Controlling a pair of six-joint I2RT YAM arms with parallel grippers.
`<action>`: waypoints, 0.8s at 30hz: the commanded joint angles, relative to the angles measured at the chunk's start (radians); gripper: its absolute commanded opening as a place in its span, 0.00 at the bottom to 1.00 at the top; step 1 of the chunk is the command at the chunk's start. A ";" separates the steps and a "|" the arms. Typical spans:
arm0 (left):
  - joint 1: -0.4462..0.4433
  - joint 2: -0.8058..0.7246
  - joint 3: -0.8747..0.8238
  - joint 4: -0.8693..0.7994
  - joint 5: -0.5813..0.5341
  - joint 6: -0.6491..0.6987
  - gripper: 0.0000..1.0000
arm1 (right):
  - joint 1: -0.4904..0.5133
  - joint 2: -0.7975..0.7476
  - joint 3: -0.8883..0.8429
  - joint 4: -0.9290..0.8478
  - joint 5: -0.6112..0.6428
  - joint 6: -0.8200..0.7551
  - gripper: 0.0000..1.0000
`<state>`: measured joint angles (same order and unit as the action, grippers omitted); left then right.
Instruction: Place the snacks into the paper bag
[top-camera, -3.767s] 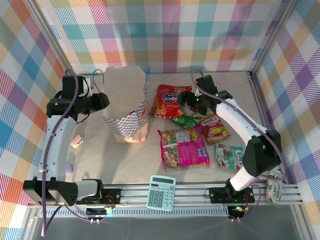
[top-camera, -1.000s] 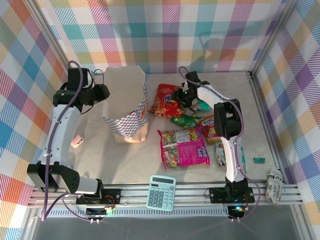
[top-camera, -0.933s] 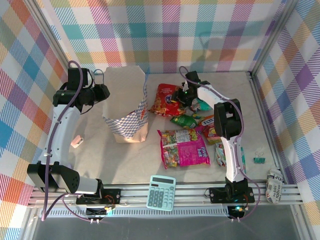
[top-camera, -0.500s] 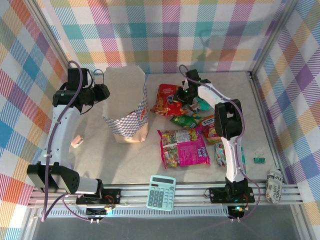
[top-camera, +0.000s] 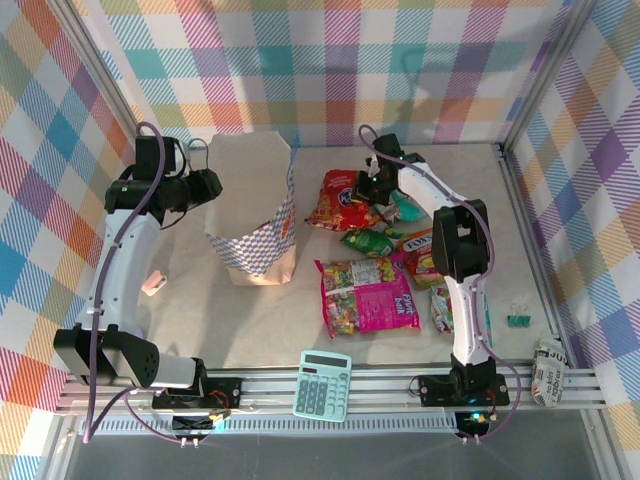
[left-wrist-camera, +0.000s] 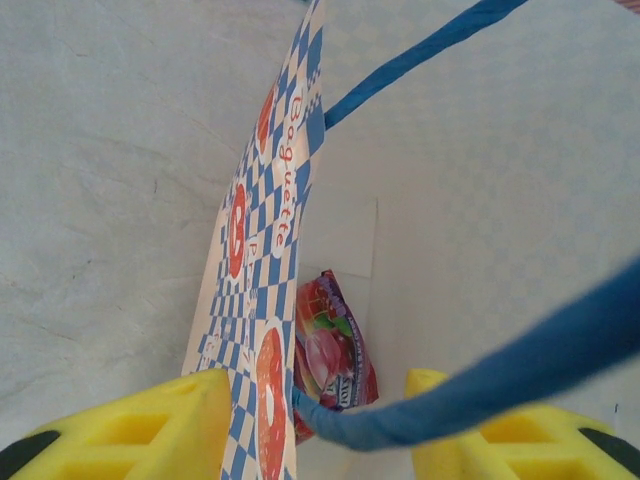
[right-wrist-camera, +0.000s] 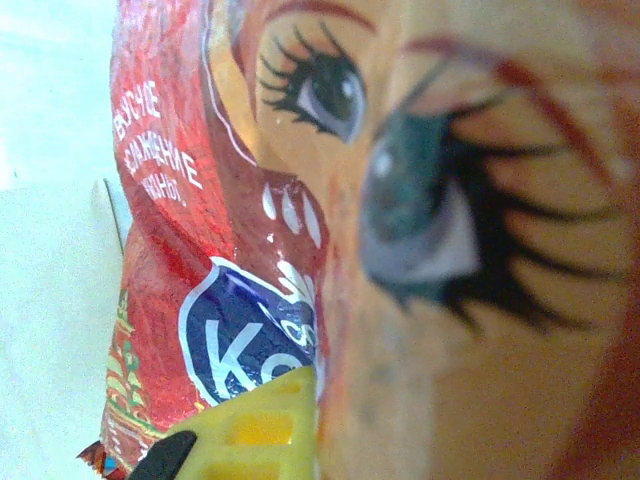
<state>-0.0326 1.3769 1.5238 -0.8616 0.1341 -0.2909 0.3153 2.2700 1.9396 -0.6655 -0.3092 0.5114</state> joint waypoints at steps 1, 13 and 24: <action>-0.007 -0.035 0.032 -0.016 0.016 0.019 0.49 | 0.004 -0.095 0.032 0.017 -0.019 -0.020 0.06; -0.007 -0.073 0.002 -0.011 0.015 0.012 0.51 | 0.009 -0.129 0.058 0.051 -0.029 -0.031 0.00; -0.007 -0.073 0.006 -0.008 0.032 0.013 0.51 | 0.011 -0.187 0.056 0.097 -0.076 -0.072 0.04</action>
<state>-0.0326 1.3262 1.5238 -0.8619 0.1425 -0.2909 0.3210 2.1895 1.9408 -0.6670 -0.3199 0.4793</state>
